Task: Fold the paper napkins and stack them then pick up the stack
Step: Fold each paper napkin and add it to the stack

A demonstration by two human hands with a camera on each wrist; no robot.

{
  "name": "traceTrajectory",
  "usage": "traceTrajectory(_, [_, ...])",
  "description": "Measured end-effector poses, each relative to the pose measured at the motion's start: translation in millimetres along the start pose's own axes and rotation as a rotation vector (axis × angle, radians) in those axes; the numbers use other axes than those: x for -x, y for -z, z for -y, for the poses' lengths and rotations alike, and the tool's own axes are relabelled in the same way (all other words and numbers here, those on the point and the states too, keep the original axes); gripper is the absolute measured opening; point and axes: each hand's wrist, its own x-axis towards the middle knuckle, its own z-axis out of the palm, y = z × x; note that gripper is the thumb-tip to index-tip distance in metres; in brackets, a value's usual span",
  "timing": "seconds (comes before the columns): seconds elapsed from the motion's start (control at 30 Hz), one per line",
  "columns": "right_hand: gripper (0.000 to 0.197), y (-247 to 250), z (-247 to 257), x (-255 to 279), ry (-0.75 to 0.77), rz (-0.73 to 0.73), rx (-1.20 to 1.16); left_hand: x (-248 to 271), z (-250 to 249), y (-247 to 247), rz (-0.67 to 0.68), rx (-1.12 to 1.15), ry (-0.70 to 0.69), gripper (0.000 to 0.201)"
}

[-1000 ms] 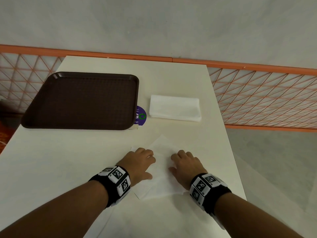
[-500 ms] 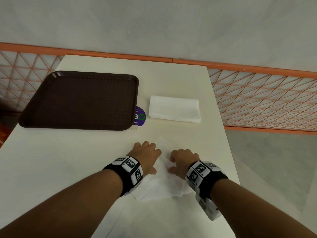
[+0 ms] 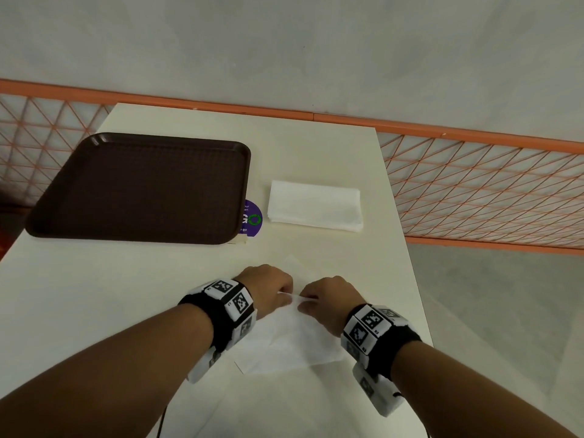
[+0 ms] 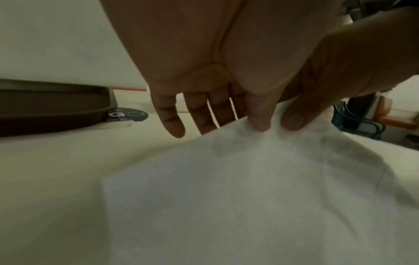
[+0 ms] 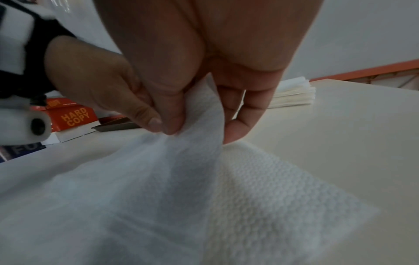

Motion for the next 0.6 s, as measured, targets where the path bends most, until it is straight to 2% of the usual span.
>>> traceTrajectory(0.1, [0.019, 3.3, -7.6, 1.9, -0.027, -0.016, -0.022, 0.9, 6.9, 2.7, 0.041, -0.026, 0.045, 0.026])
traceTrajectory(0.27, [0.019, 2.4, -25.9, -8.7, -0.119, -0.02, -0.064, -2.2, 20.1, -8.4, -0.014, -0.018, 0.119, 0.023])
traceTrajectory(0.37, [0.017, 0.9, -30.4, -14.4, -0.186, -0.106, -0.096, -4.4, 21.4, -15.2, -0.056, -0.08, 0.133, 0.024])
traceTrajectory(0.47, [0.028, -2.3, -30.1, -12.4, -0.252, -0.173, -0.068, -6.0, 22.4, -21.2, -0.104, -0.129, 0.17, 0.028])
traceTrajectory(0.53, [0.042, -8.0, -30.4, -8.7, -0.164, -0.216, 0.13, -6.4, 26.4, -26.2, -0.179, -0.2, 0.165, 0.033])
traceTrajectory(0.6, [0.053, -15.7, -28.5, -4.0, 0.028, -0.307, 0.397, -7.6, 30.6, -31.7, -0.268, -0.307, 0.127, 0.034])
